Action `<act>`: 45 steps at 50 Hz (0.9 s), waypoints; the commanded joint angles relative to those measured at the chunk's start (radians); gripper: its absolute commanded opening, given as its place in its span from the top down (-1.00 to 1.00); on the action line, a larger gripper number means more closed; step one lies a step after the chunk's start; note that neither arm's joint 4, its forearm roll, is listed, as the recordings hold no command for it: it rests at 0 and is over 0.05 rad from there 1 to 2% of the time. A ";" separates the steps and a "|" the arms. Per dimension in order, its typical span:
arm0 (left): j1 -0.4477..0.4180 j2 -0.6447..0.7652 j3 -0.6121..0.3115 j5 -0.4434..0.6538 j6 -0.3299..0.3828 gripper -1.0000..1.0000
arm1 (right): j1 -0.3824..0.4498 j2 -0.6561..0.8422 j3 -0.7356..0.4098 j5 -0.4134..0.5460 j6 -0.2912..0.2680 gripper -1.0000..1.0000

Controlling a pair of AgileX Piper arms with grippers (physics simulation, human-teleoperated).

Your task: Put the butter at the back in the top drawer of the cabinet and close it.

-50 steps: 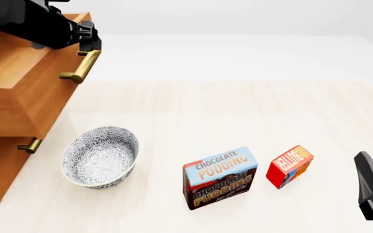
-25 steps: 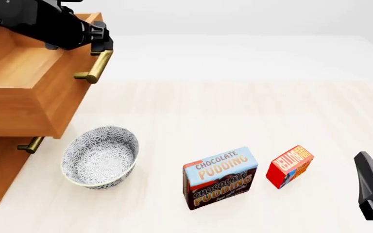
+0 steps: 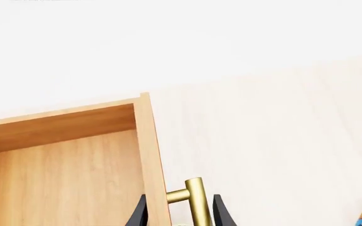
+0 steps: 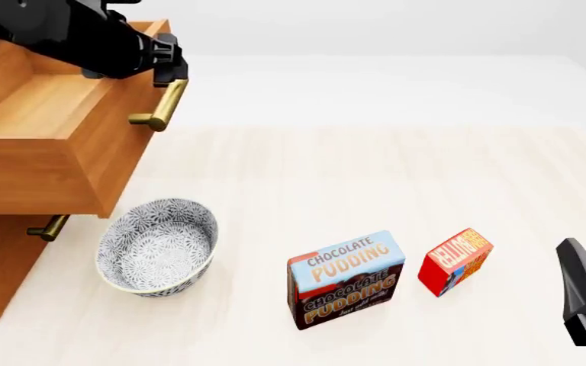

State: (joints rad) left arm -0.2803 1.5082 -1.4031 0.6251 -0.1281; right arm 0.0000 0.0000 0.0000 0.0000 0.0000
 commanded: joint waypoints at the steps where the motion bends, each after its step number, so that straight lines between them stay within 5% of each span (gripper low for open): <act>1: -0.084 0.018 0.075 0.019 0.051 -1.00 | 0.000 0.000 0.000 0.000 0.000 -1.00; 45: -0.093 -0.215 0.032 0.176 0.094 -1.00 | 0.000 0.000 0.000 0.000 0.000 -1.00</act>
State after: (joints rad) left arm -0.3199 1.3925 -1.3676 0.7617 -0.1060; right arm 0.0000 0.0000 0.0000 0.0000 0.0000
